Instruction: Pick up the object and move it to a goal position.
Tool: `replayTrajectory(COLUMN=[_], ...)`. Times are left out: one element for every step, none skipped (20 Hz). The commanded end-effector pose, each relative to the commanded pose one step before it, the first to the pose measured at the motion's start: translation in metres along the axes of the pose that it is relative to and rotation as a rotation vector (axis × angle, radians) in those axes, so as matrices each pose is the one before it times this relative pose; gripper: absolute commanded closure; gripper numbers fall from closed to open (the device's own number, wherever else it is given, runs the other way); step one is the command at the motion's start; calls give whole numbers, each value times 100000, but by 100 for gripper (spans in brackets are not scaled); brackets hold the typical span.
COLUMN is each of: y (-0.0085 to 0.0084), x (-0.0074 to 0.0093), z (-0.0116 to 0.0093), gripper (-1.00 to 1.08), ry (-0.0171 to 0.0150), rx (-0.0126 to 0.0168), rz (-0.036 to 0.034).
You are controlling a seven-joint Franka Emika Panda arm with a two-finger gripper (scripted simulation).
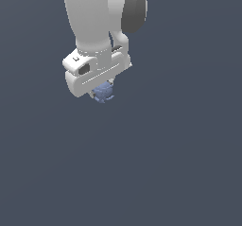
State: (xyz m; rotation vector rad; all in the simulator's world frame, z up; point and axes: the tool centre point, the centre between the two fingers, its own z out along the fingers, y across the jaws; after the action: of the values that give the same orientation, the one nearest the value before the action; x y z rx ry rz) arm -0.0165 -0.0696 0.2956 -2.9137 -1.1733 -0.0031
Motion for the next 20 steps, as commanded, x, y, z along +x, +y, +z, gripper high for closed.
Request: replayTrajectory(y=[419, 182, 177, 172, 167, 163, 177, 155, 152, 148, 145, 141, 155, 135, 132, 129, 126, 123, 120, 117], x=[367, 156, 152, 147, 143, 140, 131, 133, 130, 127, 124, 121, 107, 115, 113, 110, 108, 105, 103, 100], z=[-2489, -957, -921, -887, -856, -826, -780, -771, -746, -722, -698, -676, -645, -633, -613, -593, -574, -555, -537, -518], gripper=[108, 108, 108, 108, 108, 108, 108, 108, 108, 108, 108, 108, 108, 108, 108, 108, 108, 108, 108, 108], ry=[-43, 0, 0, 0, 0, 0, -49, 0, 0, 0, 0, 0, -39, 0, 0, 0, 0, 0, 0, 0], rx=[70, 0, 0, 0, 0, 0, -3, 0, 0, 0, 0, 0, -13, 0, 0, 0, 0, 0, 0, 0], rz=[-7, 0, 0, 0, 0, 0, 49, 0, 0, 0, 0, 0, 56, 0, 0, 0, 0, 0, 0, 0])
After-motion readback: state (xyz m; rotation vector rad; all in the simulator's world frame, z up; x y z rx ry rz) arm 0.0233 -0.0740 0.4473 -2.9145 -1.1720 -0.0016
